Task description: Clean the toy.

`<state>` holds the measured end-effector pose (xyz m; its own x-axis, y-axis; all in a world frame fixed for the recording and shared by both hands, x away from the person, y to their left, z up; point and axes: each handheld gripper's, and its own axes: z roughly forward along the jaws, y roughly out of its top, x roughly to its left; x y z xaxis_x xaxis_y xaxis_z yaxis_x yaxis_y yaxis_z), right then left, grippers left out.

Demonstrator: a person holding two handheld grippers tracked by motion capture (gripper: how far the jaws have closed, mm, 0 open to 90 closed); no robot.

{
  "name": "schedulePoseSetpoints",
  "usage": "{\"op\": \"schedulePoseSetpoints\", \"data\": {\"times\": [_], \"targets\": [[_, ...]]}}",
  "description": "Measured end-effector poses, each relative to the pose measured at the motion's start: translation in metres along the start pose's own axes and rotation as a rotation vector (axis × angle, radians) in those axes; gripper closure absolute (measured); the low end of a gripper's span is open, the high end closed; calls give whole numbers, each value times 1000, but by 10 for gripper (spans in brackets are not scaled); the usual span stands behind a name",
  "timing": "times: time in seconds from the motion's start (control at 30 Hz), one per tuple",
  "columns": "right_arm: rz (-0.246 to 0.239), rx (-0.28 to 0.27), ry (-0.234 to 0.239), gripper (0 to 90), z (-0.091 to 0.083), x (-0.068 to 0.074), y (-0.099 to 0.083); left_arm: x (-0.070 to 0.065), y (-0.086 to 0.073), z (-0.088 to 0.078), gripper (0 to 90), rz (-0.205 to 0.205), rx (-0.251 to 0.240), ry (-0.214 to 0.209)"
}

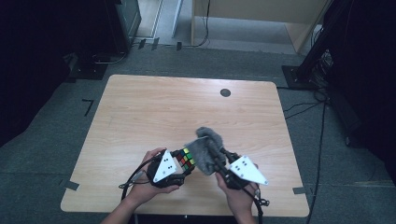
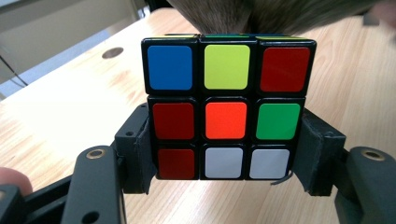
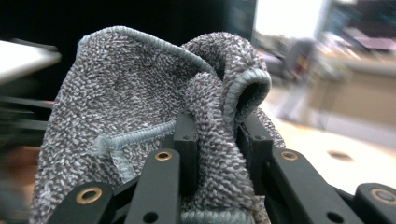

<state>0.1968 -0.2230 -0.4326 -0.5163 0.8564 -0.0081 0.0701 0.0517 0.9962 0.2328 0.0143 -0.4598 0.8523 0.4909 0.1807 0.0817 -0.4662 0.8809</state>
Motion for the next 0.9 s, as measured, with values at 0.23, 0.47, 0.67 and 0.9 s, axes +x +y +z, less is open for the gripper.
{"op": "schedulePoseSetpoints", "data": {"times": [0.23, 0.47, 0.67, 0.9], "targets": [[-170, 91, -48, 735, 13, 19, -12, -4, 3, -4, 345, 12, -20, -28], [-134, 81, -65, 719, 4, 5, 0, -1, 0, 0, 345, 9, 14, -9], [-292, 66, -33, 723, 9, 35, -3, 1, 3, -4, 345, -32, -29, -52], [-83, 254, -155, 697, 19, -26, -37, 11, 1, -11, 344, -84, -77, -20]]}}
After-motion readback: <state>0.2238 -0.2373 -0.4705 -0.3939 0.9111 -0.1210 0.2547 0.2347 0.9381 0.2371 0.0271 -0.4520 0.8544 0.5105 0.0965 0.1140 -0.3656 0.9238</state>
